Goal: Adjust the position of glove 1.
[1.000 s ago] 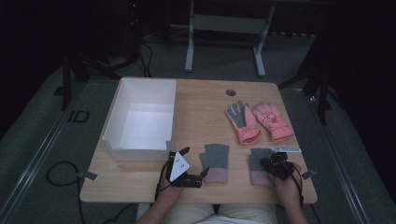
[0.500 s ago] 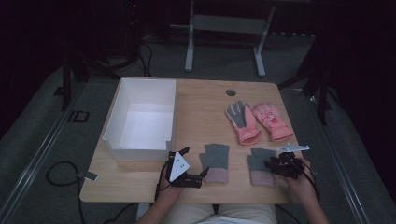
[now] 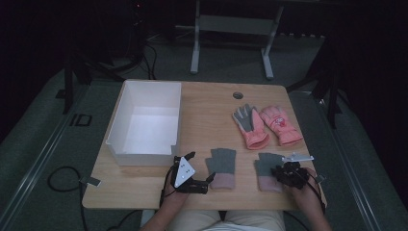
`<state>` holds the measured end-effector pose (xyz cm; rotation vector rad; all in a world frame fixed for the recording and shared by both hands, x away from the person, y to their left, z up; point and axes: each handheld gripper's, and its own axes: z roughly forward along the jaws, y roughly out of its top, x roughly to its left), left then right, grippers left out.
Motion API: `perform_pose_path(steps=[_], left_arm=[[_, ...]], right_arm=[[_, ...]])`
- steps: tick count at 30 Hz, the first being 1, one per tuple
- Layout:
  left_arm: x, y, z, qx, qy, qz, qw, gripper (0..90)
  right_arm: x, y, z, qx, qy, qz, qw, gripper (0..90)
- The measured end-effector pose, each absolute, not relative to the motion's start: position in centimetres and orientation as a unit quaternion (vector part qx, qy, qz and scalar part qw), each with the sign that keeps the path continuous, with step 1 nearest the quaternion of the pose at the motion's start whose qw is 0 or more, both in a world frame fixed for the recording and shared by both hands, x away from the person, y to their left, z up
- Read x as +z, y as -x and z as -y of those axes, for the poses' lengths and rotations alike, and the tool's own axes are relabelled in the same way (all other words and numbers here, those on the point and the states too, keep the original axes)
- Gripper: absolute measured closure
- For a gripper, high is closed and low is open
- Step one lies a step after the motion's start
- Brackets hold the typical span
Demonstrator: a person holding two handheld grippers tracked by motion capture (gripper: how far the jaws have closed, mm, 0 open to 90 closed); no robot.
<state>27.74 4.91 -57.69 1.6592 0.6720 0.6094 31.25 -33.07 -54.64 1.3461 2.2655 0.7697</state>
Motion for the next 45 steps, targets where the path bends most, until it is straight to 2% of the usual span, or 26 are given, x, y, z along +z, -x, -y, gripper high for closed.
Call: perform_pose_path(steps=[4,6,13,18,22,28,38,42,45], left_arm=[[-57.7,-27.8,-4.9,0.261,-0.712,-0.289,0.584,0.0],[-57.7,-27.8,-4.9,0.26,-0.711,-0.289,0.586,0.0],[-57.7,-27.7,-5.1,0.263,-0.709,-0.293,0.585,0.0],[-57.7,-27.7,-5.1,0.258,-0.706,-0.294,0.591,0.0],[-57.7,-27.7,-5.2,0.254,-0.704,-0.295,0.594,0.0],[-57.6,-27.7,-5.3,0.255,-0.698,-0.294,0.601,0.0],[-57.5,-27.5,-5.6,0.253,-0.684,-0.294,0.618,0.0],[-57.5,-27.4,-5.7,0.251,-0.684,-0.289,0.622,0.0],[-57.5,-27.4,-5.6,0.249,-0.686,-0.286,0.621,0.0]], right_arm=[[-54.7,-31.2,32.7,0.272,-0.486,-0.806,0.2,82.0],[-54.6,-31.2,32.6,0.27,-0.491,-0.803,0.2,83.8],[-54.2,-31.3,32.6,0.276,-0.521,-0.787,0.184,85.5],[-51.7,-30.9,31.9,0.298,-0.519,-0.778,0.193,85.7],[-49.3,-30.9,30.4,0.325,-0.511,-0.771,0.195,85.7],[-48.0,-31.3,27.1,0.348,-0.483,-0.779,0.194,85.6],[-48.7,-32.2,22.2,0.361,-0.463,-0.795,0.155,85.7],[-49.9,-32.2,19.5,0.351,-0.445,-0.814,0.126,85.6],[-50.4,-32.1,18.8,0.347,-0.44,-0.819,0.122,85.6]])
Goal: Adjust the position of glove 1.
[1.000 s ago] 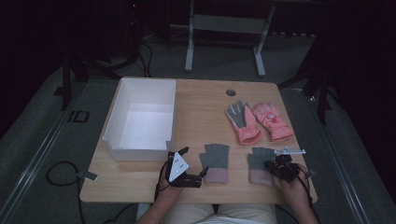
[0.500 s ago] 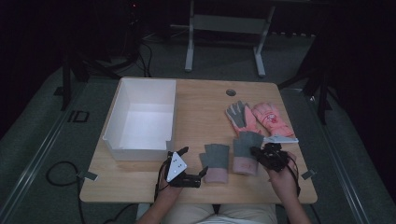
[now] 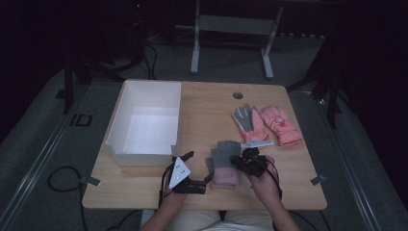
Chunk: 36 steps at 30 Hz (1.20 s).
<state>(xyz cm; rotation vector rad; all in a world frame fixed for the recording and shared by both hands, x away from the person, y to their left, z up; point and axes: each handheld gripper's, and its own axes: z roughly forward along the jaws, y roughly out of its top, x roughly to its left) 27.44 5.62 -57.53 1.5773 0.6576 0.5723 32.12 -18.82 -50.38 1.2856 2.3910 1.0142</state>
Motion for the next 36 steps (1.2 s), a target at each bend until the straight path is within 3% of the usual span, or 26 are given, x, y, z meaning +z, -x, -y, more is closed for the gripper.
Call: perform_pose_path(steps=[24,31,36], left_arm=[[-57.6,-27.6,-5.0,0.243,-0.703,-0.241,0.624,0.0],[-57.3,-27.7,-4.8,0.236,-0.714,-0.222,0.621,0.0],[-57.1,-27.5,-4.1,0.173,-0.759,-0.2,0.596,0.0]], right_arm=[[-53.5,-33.4,17.6,0.318,-0.436,-0.837,0.089,84.0],[-52.7,-33.1,18.6,0.318,-0.433,-0.838,0.091,72.7],[-51.3,-33.2,20.8,0.329,-0.441,-0.828,0.111,68.3]])
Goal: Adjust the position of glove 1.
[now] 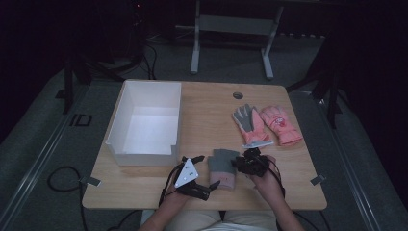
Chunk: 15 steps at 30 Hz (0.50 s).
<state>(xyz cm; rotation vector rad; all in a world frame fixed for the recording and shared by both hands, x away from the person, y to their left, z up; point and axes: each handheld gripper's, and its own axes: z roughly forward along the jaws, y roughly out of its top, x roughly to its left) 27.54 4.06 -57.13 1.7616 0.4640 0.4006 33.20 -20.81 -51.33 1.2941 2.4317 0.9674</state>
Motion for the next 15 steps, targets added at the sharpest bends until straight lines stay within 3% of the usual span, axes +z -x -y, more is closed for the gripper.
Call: perform_pose_path(steps=[5,8,10,15], left_arm=[[-56.4,-27.1,-3.3,0.134,-0.783,-0.195,0.575,3.3],[-56.0,-26.9,-2.5,0.138,-0.804,-0.19,0.546,4.8],[-55.9,-26.9,-2.2,0.133,-0.814,-0.178,0.537,11.8],[-56.1,-27.1,-1.5,0.141,-0.845,-0.136,0.498,14.0]], right_arm=[[-50.8,-33.2,22.5,0.335,-0.448,-0.821,0.115,67.1],[-51.0,-33.2,23.1,0.342,-0.454,-0.815,0.118,65.6],[-51.1,-33.4,23.3,0.342,-0.458,-0.812,0.117,65.0],[-51.1,-34.2,23.2,0.345,-0.46,-0.809,0.121,62.7]])
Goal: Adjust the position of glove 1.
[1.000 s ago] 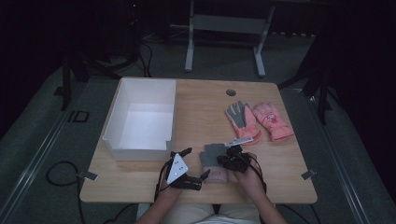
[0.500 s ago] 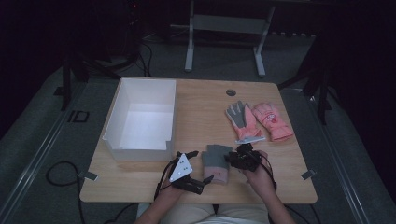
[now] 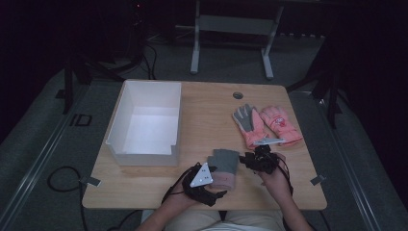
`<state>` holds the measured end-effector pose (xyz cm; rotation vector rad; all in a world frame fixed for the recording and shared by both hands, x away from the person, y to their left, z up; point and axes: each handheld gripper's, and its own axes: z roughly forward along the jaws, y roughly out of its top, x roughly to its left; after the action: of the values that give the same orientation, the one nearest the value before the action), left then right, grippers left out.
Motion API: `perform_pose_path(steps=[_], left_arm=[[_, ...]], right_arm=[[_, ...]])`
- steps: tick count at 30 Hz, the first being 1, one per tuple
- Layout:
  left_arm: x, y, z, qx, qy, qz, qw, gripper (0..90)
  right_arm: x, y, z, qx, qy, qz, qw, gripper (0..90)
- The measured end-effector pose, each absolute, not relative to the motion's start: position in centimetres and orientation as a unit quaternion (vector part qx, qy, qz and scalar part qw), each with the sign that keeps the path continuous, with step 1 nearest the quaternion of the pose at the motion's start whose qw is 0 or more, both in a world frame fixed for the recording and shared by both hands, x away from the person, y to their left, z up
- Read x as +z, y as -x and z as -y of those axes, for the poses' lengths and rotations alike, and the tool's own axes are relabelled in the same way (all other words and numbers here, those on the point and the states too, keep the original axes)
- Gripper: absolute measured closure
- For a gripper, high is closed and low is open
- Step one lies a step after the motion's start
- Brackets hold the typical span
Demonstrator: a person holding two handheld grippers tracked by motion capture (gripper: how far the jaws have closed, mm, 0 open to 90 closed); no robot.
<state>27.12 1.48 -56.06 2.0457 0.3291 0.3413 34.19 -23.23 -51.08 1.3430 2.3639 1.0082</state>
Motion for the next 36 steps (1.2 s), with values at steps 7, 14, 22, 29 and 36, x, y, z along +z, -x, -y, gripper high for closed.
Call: perform_pose_path(steps=[7,14,22,29,36], left_arm=[[-56.7,-27.2,0.1,0.173,-0.873,-0.076,0.449,20.7],[-57.0,-27.6,0.6,0.184,-0.88,-0.063,0.434,27.3],[-57.7,-27.1,1.1,0.247,-0.887,-0.037,0.389,33.1],[-57.0,-28.8,0.0,0.185,-0.885,-0.077,0.42,63.8],[-56.8,-30.1,-0.8,0.126,-0.885,-0.09,0.439,68.7]], right_arm=[[-52.1,-36.2,22.6,0.348,-0.479,-0.8,0.102,51.3],[-53.6,-38.0,21.4,0.33,-0.489,-0.802,0.099,44.5],[-54.9,-38.6,20.5,0.317,-0.5,-0.802,0.086,42.7],[-54.9,-38.7,19.9,0.328,-0.493,-0.804,0.062,48.2],[-55.2,-38.8,19.5,0.354,-0.49,-0.797,0.006,57.2]])
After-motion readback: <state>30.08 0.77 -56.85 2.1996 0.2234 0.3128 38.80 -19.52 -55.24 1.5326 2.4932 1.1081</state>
